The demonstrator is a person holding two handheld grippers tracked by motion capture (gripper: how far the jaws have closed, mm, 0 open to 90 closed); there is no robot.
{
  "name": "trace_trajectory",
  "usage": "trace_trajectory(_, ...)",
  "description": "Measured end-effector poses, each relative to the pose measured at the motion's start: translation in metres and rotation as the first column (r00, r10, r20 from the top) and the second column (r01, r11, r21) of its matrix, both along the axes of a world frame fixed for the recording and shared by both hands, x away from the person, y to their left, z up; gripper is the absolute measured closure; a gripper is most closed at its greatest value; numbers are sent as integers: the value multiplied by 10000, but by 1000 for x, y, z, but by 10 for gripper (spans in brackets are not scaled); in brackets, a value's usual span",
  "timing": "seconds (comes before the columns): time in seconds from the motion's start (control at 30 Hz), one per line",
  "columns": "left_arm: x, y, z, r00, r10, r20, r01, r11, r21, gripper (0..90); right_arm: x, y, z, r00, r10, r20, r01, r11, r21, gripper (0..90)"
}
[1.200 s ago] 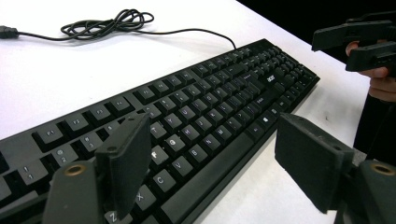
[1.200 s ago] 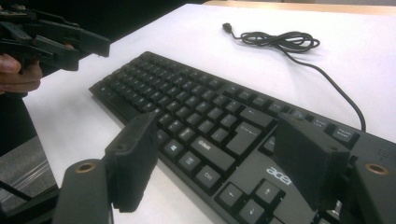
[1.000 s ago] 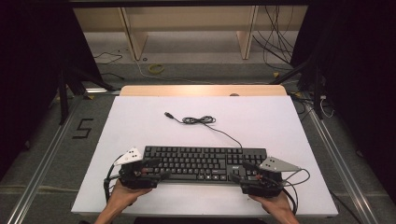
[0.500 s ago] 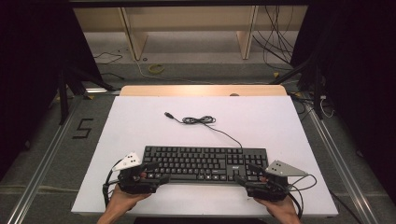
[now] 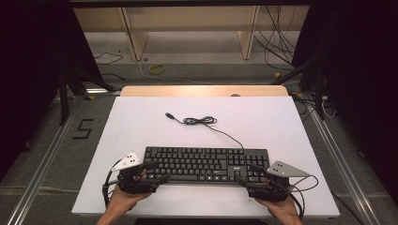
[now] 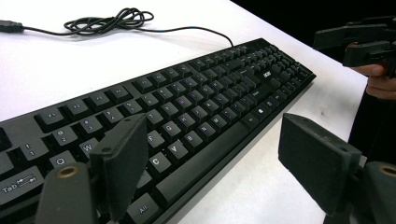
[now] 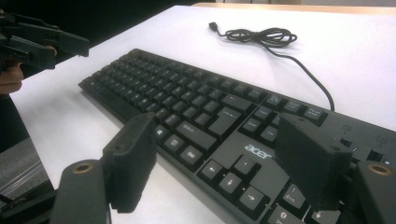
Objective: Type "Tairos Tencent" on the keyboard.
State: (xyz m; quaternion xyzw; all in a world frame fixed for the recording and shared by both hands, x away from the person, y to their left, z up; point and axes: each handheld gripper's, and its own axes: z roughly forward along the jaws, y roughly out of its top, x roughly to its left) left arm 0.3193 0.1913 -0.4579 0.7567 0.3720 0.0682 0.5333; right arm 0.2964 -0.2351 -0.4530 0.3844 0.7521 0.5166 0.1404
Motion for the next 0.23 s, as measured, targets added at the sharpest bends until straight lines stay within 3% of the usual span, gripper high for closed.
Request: trace_trajectory(0.23,0,0,0,10000,2,5,-2,10000,6,240,0,0,0,10000,-2,5,2,10000,11,304)
